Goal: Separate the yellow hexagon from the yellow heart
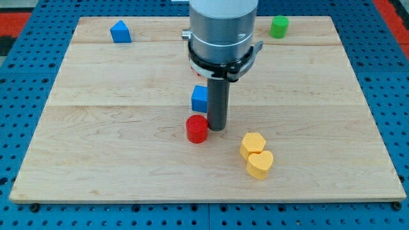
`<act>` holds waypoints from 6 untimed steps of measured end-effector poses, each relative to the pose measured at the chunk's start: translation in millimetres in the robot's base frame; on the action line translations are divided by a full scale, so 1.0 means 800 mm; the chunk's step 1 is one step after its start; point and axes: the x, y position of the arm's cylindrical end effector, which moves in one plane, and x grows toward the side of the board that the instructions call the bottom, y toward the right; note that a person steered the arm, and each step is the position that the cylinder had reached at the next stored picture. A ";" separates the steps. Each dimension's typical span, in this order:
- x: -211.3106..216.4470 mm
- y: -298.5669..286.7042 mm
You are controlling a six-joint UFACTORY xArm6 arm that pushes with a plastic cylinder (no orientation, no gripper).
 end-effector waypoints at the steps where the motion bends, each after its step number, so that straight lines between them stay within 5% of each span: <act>1: -0.006 0.057; 3: 0.028 0.153; 6: 0.054 0.048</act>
